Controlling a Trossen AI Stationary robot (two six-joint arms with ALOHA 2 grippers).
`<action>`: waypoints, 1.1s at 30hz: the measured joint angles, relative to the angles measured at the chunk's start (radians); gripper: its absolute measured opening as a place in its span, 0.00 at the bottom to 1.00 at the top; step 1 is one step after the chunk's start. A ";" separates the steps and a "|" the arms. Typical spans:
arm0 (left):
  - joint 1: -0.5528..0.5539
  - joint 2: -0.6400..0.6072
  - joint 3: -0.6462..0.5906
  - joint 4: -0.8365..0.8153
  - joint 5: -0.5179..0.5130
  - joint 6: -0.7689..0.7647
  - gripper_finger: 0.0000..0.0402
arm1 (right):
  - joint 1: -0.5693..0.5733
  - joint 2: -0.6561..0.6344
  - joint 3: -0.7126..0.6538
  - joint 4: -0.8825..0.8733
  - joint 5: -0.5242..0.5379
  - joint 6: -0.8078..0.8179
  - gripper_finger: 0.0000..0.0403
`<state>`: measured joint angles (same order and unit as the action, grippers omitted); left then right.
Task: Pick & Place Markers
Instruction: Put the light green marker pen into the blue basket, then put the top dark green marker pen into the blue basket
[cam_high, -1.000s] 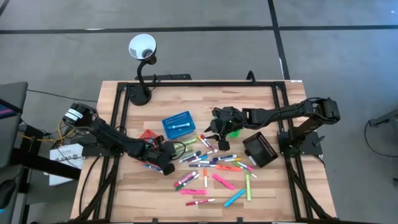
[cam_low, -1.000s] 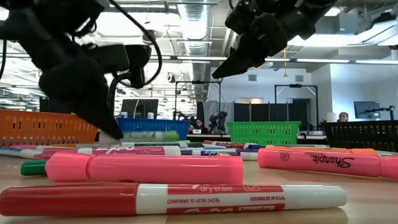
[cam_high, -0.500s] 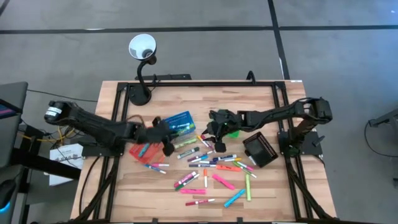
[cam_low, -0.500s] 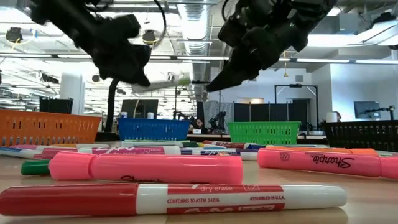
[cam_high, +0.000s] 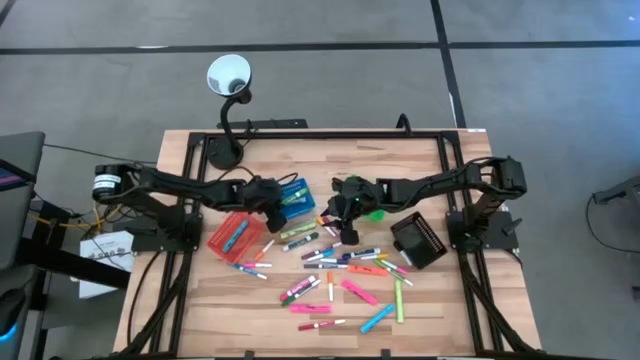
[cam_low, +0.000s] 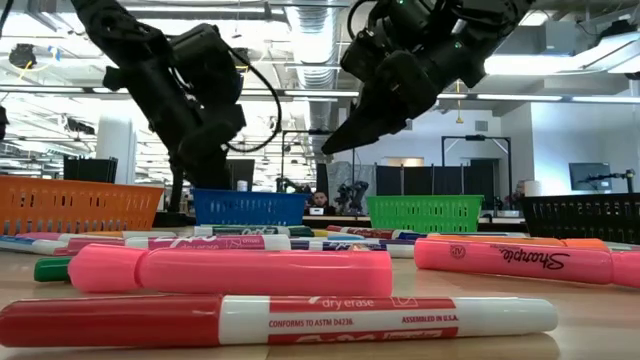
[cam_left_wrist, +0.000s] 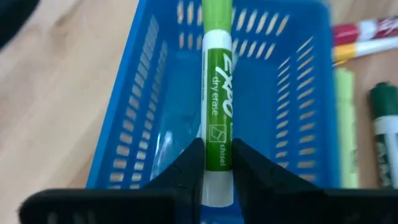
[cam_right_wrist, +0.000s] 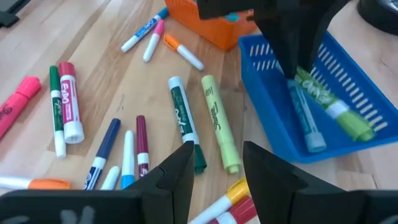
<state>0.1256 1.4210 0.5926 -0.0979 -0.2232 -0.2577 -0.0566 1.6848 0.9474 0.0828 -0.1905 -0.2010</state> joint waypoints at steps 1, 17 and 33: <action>0.002 0.006 0.000 -0.002 0.000 0.002 0.18 | 0.000 0.000 0.000 0.001 0.000 0.000 0.31; -0.002 -0.044 0.001 0.004 -0.002 0.051 0.34 | 0.023 0.006 0.000 0.009 0.002 0.062 0.33; -0.158 -0.415 0.002 0.077 -0.020 0.094 0.27 | 0.089 0.126 0.001 0.183 0.009 0.065 0.40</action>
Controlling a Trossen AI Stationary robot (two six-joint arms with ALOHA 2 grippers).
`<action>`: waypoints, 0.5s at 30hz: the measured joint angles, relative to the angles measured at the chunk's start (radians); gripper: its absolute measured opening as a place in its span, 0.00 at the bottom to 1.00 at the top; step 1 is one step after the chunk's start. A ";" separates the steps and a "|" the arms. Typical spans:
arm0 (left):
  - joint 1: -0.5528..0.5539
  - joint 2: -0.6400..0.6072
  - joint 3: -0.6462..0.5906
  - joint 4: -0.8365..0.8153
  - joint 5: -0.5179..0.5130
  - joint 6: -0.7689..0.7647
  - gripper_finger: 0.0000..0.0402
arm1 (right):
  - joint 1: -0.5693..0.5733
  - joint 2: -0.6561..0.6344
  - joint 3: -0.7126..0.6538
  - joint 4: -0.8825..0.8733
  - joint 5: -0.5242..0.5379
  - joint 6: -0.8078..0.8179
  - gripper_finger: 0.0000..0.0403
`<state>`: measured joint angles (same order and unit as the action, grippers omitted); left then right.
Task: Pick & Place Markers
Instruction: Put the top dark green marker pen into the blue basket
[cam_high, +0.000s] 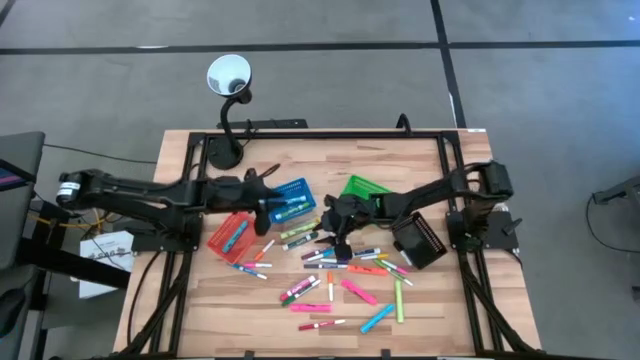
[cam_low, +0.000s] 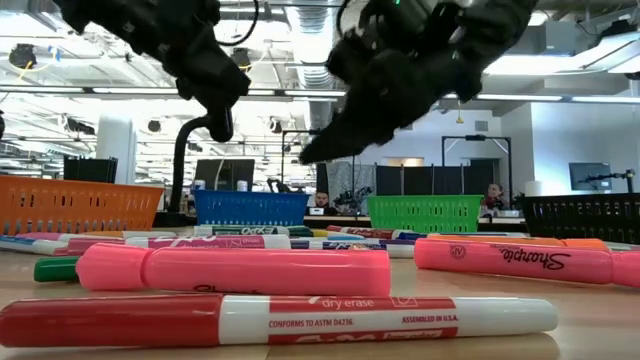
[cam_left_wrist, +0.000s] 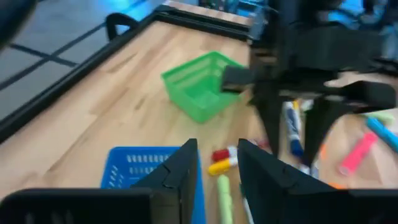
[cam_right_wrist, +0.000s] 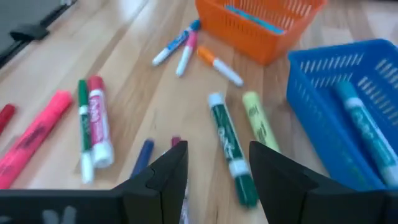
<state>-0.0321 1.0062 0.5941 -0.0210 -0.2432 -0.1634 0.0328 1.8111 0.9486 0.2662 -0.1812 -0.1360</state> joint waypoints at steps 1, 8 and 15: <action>-0.014 0.004 0.000 0.004 0.000 0.001 0.27 | -0.001 0.020 0.000 0.011 0.000 0.002 0.40; -0.102 0.113 -0.001 0.024 -0.064 0.026 0.26 | -0.026 0.153 0.069 0.031 -0.002 0.067 0.35; -0.089 0.176 -0.001 0.053 -0.103 0.080 0.26 | -0.026 0.224 0.121 -0.011 -0.002 0.026 0.31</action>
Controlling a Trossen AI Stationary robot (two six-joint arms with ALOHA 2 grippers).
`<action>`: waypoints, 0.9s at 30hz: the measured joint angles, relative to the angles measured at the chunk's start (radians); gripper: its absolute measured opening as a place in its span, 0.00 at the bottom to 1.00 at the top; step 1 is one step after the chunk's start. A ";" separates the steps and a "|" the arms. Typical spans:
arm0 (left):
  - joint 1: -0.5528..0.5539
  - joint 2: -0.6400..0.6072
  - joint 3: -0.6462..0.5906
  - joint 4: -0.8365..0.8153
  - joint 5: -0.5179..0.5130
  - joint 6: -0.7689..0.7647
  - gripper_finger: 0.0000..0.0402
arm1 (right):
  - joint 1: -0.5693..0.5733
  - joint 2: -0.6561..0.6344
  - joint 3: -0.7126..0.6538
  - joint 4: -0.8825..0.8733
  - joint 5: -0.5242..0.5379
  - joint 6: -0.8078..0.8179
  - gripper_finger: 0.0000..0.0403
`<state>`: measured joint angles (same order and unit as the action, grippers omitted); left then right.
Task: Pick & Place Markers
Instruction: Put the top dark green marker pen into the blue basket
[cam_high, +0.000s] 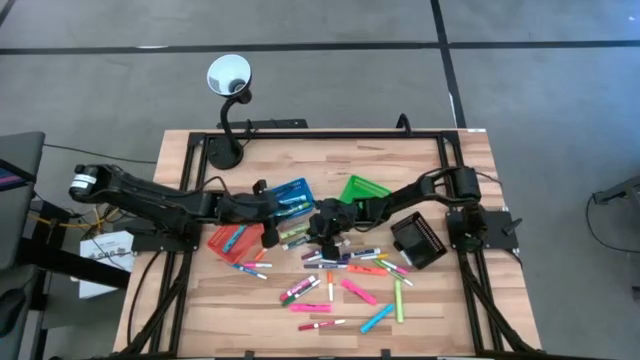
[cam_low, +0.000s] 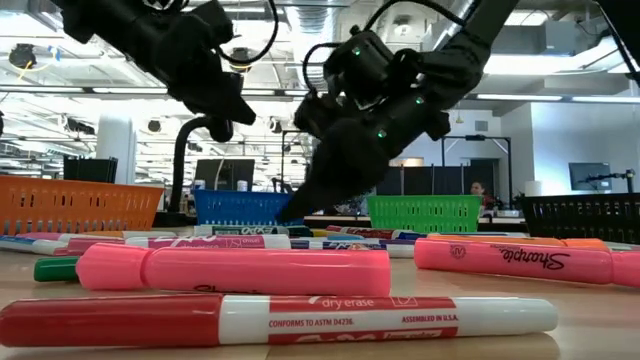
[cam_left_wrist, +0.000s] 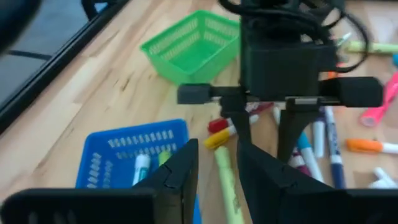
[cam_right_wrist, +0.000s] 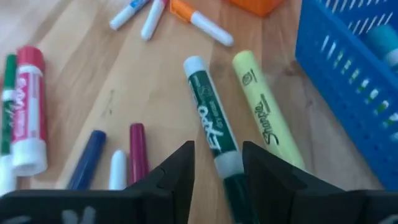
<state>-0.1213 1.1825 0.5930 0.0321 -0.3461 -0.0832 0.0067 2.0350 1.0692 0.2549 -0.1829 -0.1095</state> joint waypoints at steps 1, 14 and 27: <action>0.005 0.003 0.000 0.009 -0.002 -0.001 0.26 | 0.000 0.000 0.003 -0.030 0.000 -0.008 0.31; 0.014 -0.002 0.000 0.020 -0.002 -0.011 0.26 | -0.001 0.011 0.012 -0.114 0.041 -0.075 0.23; 0.014 -0.002 0.000 0.021 -0.002 -0.011 0.26 | -0.007 -0.157 0.011 -0.158 0.078 -0.099 0.18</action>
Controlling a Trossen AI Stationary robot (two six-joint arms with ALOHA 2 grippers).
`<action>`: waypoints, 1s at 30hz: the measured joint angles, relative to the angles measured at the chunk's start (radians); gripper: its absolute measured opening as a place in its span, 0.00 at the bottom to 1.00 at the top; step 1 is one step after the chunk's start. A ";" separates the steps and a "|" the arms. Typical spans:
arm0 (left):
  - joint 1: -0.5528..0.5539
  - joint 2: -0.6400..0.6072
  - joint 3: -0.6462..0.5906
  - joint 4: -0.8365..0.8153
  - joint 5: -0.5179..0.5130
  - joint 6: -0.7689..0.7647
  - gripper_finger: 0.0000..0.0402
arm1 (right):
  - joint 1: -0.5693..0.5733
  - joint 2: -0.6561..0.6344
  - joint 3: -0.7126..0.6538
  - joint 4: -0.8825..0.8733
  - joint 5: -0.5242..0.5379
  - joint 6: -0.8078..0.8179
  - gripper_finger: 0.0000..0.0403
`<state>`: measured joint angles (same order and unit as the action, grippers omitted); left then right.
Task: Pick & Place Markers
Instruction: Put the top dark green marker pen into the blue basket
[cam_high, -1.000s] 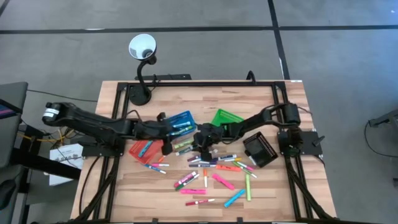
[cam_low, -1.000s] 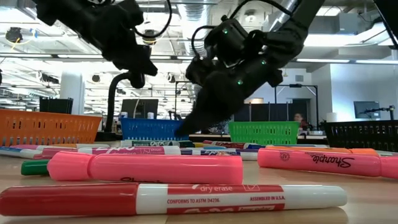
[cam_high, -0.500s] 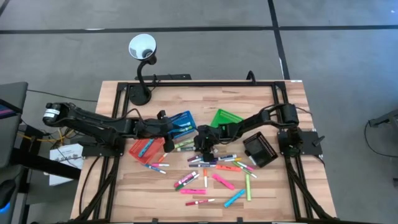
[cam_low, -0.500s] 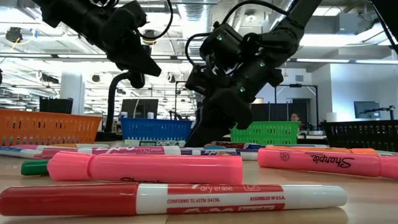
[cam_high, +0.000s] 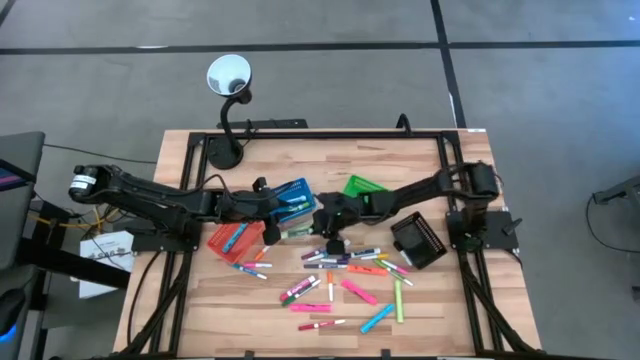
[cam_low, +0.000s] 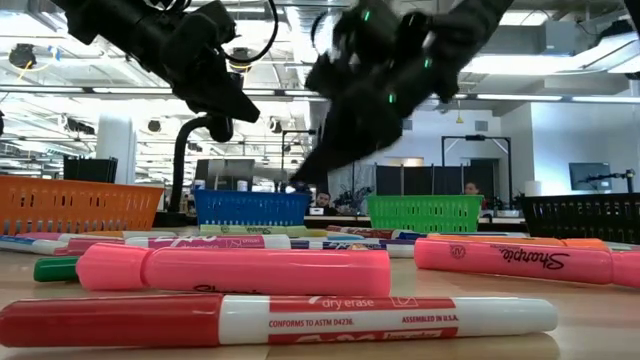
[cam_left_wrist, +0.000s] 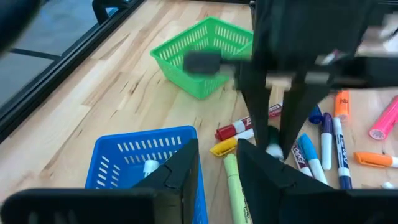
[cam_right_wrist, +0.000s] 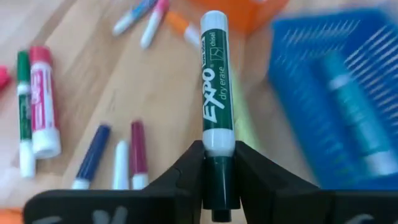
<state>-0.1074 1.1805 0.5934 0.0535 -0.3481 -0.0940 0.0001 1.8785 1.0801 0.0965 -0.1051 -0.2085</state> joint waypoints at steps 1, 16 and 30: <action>0.000 0.000 0.000 0.001 0.000 0.000 0.26 | -0.002 -0.025 -0.001 -0.003 0.029 -0.020 0.19; 0.000 -0.053 0.000 0.033 -0.003 0.000 0.26 | -0.122 0.137 0.388 -0.423 0.211 -0.382 0.17; -0.005 -0.081 -0.001 0.021 -0.007 0.000 0.26 | -0.127 0.286 0.583 -0.579 0.198 -0.448 0.25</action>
<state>-0.1123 1.0990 0.5926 0.0742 -0.3550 -0.0940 -0.1265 2.1643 1.6630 -0.4823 0.0933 -0.6566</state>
